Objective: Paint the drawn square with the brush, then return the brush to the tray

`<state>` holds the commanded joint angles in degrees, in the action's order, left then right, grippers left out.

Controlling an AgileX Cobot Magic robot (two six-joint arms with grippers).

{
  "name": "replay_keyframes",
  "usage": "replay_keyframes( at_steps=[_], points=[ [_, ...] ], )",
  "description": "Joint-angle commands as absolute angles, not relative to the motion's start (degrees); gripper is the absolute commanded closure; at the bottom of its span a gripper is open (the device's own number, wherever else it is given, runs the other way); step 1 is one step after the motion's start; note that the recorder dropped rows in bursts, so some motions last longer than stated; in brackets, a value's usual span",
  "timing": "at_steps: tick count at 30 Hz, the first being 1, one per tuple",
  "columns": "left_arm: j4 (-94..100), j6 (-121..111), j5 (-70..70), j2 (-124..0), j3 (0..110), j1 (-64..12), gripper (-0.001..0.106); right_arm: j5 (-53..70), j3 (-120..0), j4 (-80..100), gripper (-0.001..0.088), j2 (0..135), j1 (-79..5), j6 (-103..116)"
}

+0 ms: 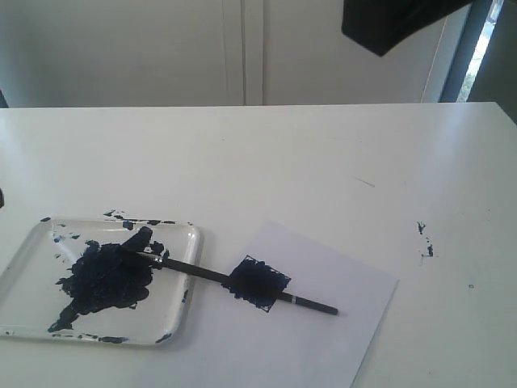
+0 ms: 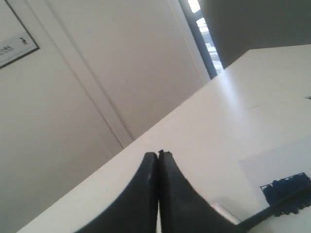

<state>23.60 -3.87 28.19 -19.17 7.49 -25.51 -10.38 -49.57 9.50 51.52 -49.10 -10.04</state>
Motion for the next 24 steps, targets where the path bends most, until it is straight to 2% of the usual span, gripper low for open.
replay_keyframes(
  at_steps=[10,19,24],
  points=[
    [25.9,-4.2,32.0,-11.4,0.3,-13.2,0.105,-10.4,-49.6,9.5,0.0868,51.5,-49.1,-10.0],
    [23.1,-9.9,31.2,-8.4,0.0,-9.3,0.105,-10.4,-49.6,9.5,0.0868,51.5,-49.1,-10.0],
    [20.9,-13.9,21.2,-8.4,0.0,-9.3,0.105,-10.4,-49.6,9.5,0.0868,51.5,-49.1,-10.0]
  ],
)
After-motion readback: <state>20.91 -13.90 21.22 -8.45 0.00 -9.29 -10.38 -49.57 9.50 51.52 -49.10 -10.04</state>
